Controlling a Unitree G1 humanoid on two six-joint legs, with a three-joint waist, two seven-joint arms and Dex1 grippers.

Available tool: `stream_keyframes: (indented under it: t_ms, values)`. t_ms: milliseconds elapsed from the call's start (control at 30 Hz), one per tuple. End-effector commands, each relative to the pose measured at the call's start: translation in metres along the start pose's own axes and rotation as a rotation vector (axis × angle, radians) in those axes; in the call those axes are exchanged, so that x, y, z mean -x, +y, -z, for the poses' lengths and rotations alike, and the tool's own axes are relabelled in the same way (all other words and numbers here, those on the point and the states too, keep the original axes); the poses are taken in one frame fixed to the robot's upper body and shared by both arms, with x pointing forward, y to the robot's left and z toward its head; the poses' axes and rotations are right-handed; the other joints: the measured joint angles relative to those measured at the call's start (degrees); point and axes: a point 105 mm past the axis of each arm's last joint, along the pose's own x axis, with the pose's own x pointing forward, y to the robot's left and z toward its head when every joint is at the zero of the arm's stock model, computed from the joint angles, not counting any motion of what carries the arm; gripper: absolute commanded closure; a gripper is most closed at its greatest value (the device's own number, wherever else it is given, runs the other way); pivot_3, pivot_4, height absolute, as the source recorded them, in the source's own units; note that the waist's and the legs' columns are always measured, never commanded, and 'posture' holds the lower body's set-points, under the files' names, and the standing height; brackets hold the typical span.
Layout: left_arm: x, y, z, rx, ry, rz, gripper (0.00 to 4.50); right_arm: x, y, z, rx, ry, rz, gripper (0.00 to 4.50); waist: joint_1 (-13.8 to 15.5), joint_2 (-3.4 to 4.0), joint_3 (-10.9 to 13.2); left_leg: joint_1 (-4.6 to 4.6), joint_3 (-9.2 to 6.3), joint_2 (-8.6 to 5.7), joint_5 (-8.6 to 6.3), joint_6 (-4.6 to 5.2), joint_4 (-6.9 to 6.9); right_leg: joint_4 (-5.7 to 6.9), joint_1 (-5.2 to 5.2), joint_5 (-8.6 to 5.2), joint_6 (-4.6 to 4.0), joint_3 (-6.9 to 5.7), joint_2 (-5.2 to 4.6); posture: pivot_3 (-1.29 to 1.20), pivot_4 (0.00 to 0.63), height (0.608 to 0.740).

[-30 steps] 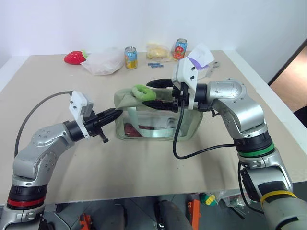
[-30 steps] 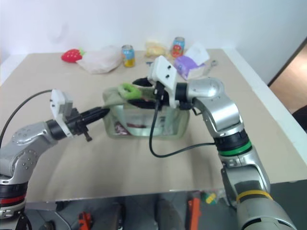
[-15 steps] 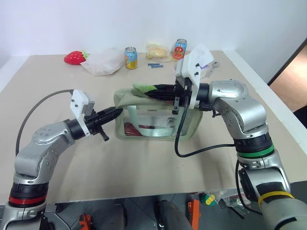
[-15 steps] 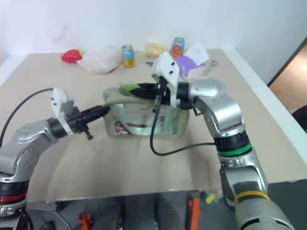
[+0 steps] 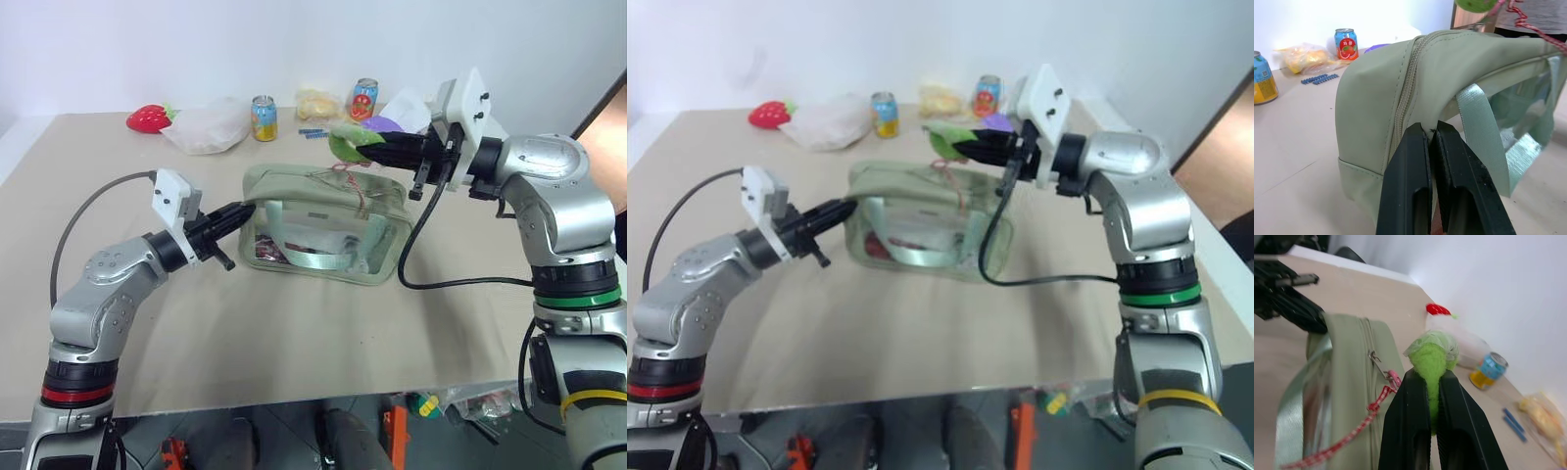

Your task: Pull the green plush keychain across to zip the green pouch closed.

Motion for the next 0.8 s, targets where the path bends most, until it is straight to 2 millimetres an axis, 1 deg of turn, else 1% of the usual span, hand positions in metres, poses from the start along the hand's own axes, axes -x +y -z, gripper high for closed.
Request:
stream_keyframes:
  t_ms: [33, 167, 333, 367, 400, 533, 600, 667, 700, 733, 800]
  values:
    - [0.000, 0.005, -0.009, -0.029, -0.034, -0.039, 4.50, 0.018, -0.013, -0.007, 0.053, 0.006, 0.068, 4.45, 0.02, 0.00, 0.00, 0.00, 0.00, 0.00, 0.00, 0.00, 0.00, 0.00, 0.00, 0.00, 0.00, 0.00, 0.00, 0.00, 0.150, 0.740]
    - [0.002, 0.009, -0.008, -0.029, -0.034, -0.065, 4.50, 0.035, -0.026, 0.006, 0.063, 0.069, 0.146, 4.45, 0.05, 0.00, 0.00, -0.01, 0.03, -0.03, 0.00, 0.00, 0.05, -0.01, 0.02, 0.02, 0.03, 0.02, -0.03, 0.00, 0.150, 0.740]
    - [0.005, 0.015, -0.011, -0.030, -0.055, -0.123, 4.50, 0.067, -0.053, 0.010, 0.006, 0.090, 0.313, 4.45, 0.07, 0.00, 0.00, -0.01, 0.05, -0.03, 0.00, 0.00, 0.06, -0.01, 0.02, 0.02, 0.04, 0.05, -0.02, 0.00, 0.150, 0.740]
    - [0.005, 0.015, -0.012, -0.030, -0.063, -0.129, 4.50, 0.074, -0.058, 0.014, -0.004, 0.108, 0.354, 4.45, 0.07, 0.00, 0.00, -0.01, 0.05, -0.03, 0.00, 0.00, 0.05, -0.01, 0.02, 0.02, 0.04, 0.05, -0.02, 0.00, 0.150, 0.740]
    - [0.006, 0.015, -0.014, -0.034, -0.068, -0.135, 4.50, 0.080, -0.061, 0.019, -0.012, 0.130, 0.391, 4.45, 0.06, 0.00, 0.00, 0.00, 0.05, -0.03, 0.00, 0.00, 0.05, -0.01, 0.02, 0.02, 0.04, 0.05, -0.02, 0.00, 0.150, 0.740]
    - [0.007, 0.014, -0.014, -0.040, -0.075, -0.157, 4.50, 0.110, -0.072, 0.054, -0.066, 0.242, 0.591, 4.45, -0.02, -0.02, -0.01, 0.02, 0.06, -0.02, 0.00, 0.00, 0.05, 0.00, 0.03, 0.03, 0.03, 0.08, -0.01, 0.00, 0.150, 0.740]
    - [0.008, 0.013, -0.013, -0.042, -0.075, -0.160, 4.50, 0.114, -0.061, 0.074, -0.119, 0.281, 0.646, 4.45, 0.02, -0.02, -0.01, 0.02, 0.08, -0.03, 0.00, 0.00, 0.04, 0.00, 0.02, 0.04, 0.03, 0.11, -0.01, 0.00, 0.150, 0.740]
    - [0.008, 0.011, -0.012, -0.052, -0.069, -0.154, 4.50, 0.100, -0.031, 0.093, -0.207, 0.302, 0.636, 4.45, -0.01, -0.06, -0.04, 0.01, 0.10, -0.03, 0.00, 0.00, 0.01, 0.00, 0.00, 0.04, 0.03, 0.14, -0.01, 0.00, 0.150, 0.740]
    - [0.008, 0.011, -0.012, -0.055, -0.066, -0.153, 4.50, 0.096, -0.021, 0.098, -0.232, 0.306, 0.630, 4.45, -0.09, -0.06, -0.04, 0.02, 0.07, 0.00, 0.00, 0.00, 0.00, 0.00, 0.01, 0.03, 0.02, 0.13, 0.02, 0.00, 0.150, 0.740]
    - [0.008, 0.011, -0.012, -0.054, -0.068, -0.156, 4.50, 0.083, 0.002, 0.110, -0.242, 0.349, 0.580, 4.45, -0.08, -0.05, -0.03, 0.00, 0.09, 0.02, 0.00, 0.00, 0.00, 0.02, -0.03, 0.03, 0.02, 0.16, 0.05, 0.00, 0.150, 0.740]
    - [0.006, 0.011, -0.012, -0.051, -0.072, -0.160, 4.50, 0.066, 0.036, 0.128, -0.257, 0.398, 0.529, 4.45, -0.11, -0.05, -0.04, 0.01, 0.07, 0.02, 0.00, 0.00, -0.01, 0.08, -0.05, 0.03, 0.02, 0.15, 0.04, 0.00, 0.150, 0.740]
